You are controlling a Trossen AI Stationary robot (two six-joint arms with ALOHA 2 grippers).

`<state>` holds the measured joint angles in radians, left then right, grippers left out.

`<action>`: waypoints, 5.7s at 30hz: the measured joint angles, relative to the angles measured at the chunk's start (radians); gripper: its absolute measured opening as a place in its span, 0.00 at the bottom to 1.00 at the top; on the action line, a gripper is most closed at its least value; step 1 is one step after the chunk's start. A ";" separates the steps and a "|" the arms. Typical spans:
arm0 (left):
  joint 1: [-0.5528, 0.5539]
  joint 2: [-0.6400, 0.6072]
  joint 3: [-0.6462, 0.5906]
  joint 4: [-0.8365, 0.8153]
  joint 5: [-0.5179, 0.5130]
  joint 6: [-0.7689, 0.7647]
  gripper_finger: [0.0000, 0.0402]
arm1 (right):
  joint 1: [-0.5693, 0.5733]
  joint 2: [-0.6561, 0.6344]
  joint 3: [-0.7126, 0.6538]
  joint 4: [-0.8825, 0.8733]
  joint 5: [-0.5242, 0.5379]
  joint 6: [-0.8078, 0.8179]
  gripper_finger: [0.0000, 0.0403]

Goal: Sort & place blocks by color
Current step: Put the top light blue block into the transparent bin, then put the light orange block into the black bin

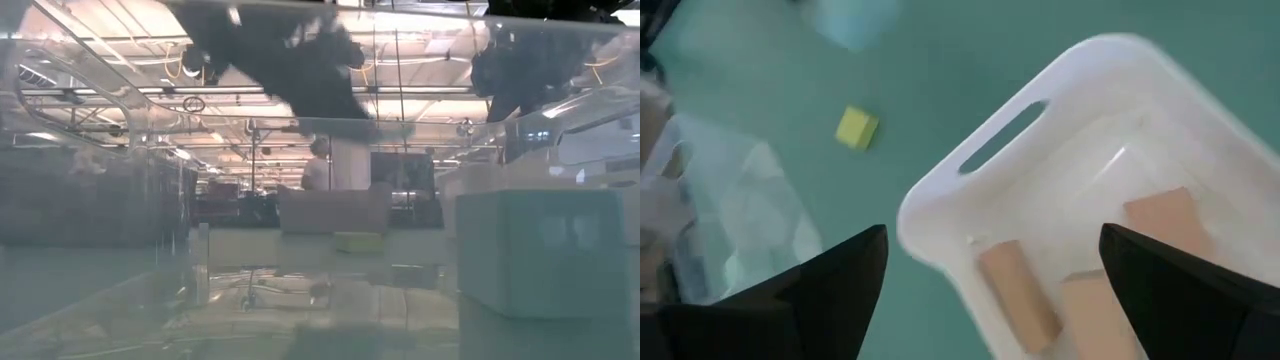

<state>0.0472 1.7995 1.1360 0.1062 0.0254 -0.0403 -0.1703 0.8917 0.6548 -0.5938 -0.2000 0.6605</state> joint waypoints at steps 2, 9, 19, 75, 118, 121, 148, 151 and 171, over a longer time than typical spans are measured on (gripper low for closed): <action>-0.014 -0.064 0.000 -0.007 -0.038 0.003 0.32 | 0.000 0.000 0.000 0.001 0.045 0.000 0.87; -0.081 -0.269 0.001 -0.004 -0.267 0.106 0.32 | 0.000 0.000 0.000 0.056 0.123 0.000 0.87; -0.161 -0.349 0.001 0.063 -0.493 0.193 0.32 | 0.000 0.000 0.000 0.232 0.125 -0.026 0.87; -0.556 0.083 0.001 0.226 0.004 -0.913 0.32 | 0.355 0.033 0.000 0.616 0.098 0.267 0.87; -0.267 0.066 0.001 -0.065 0.003 -0.371 0.45 | 0.481 0.033 0.000 0.475 0.200 0.153 0.87; -0.261 0.066 0.001 -0.096 0.005 -0.313 0.49 | 0.475 0.033 0.000 0.438 0.200 0.119 0.87; -0.227 0.191 0.002 -0.104 -0.128 -0.074 0.67 | 0.442 0.032 0.000 0.399 0.203 0.008 0.87; -0.219 0.202 -0.002 -0.111 -0.123 -0.088 0.67 | 0.442 0.032 0.000 0.398 0.203 0.013 0.87; -0.213 0.219 0.002 -0.121 -0.106 -0.176 0.34 | 0.440 0.032 0.000 0.386 0.204 0.034 0.87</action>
<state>-0.1654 2.0185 1.1378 -0.0151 -0.0807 -0.2167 0.2695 0.9241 0.6544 -0.2077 0.0036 0.6949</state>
